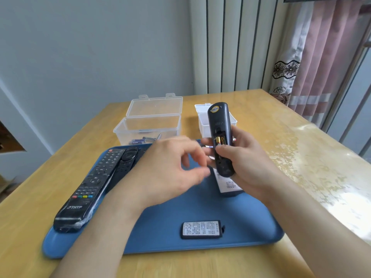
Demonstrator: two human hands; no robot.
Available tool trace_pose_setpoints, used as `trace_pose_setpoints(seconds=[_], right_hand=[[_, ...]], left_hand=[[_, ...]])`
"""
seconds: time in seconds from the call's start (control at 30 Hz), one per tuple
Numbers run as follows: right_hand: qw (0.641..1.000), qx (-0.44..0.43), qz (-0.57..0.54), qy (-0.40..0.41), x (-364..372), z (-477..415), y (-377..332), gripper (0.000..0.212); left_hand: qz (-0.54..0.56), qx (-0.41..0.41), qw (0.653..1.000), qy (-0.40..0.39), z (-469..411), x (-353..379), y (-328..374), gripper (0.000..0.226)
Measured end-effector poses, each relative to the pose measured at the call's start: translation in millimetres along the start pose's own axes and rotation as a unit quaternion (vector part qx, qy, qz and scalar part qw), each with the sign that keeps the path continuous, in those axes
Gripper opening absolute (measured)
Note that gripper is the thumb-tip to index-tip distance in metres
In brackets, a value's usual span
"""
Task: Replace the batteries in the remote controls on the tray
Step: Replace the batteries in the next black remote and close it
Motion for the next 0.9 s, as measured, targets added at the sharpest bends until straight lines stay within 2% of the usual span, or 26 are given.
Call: trace_pose_setpoints(seconds=[0.07,0.17,0.23,0.37,0.47,0.53,0.57,0.63,0.7,0.77,0.9], right_hand=[[1.0,0.004,-0.003,0.02,-3.6,-1.4,2.0,0.04],[0.999,0.012,-0.001,0.041,-6.7,-2.6,5.1,0.039],[0.999,0.021,-0.003,0.043,-5.8,-2.3,6.5,0.035],[0.999,0.038,0.005,0.034,-0.4,0.0,7.1,0.033],[0.998,0.053,-0.014,0.033,-0.3,0.2,9.4,0.027],[0.996,0.071,-0.046,0.037,0.9,0.5,10.3,0.017],[0.994,0.081,-0.061,0.037,2.1,0.9,10.6,0.024],[0.991,0.093,-0.091,0.037,4.0,1.5,10.6,0.039],[0.988,0.094,-0.123,0.001,6.8,1.7,10.1,0.036],[0.988,0.091,-0.122,-0.033,10.0,1.9,10.4,0.033],[0.988,0.084,-0.122,-0.047,11.7,1.0,9.8,0.033]], left_hand=[[-0.023,-0.035,0.988,-0.152,3.5,5.4,6.6,0.019],[-0.07,-0.049,0.937,-0.339,6.7,22.1,12.7,0.033],[-0.067,-0.041,0.918,-0.39,5.2,29.7,11.5,0.038],[-0.03,-0.042,0.921,-0.387,2.1,34.0,3.6,0.028],[0.013,-0.048,0.934,-0.353,3.2,30.2,-0.1,0.026],[0.145,-0.05,0.948,-0.28,2.4,22.3,1.2,0.027],[0.238,-0.048,0.946,-0.215,1.0,18.5,1.3,0.028],[0.413,-0.041,0.908,-0.062,-4.3,15.2,-1.9,0.032],[0.499,-0.053,0.863,0.062,-8.7,18.0,-7.0,0.032],[0.486,-0.069,0.861,0.132,-10.5,21.3,-10.2,0.025],[0.358,-0.047,0.918,0.162,-11.6,21.6,-9.6,0.027]])
Point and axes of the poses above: each hand's wrist, its own z-axis away from the middle knuckle, its own x-axis out of the palm, y = z × x, the point moved 2 cm from there along -z, towards the middle knuckle, and after that the axes turned 11 degrees about -y, right-handed, at the moved point
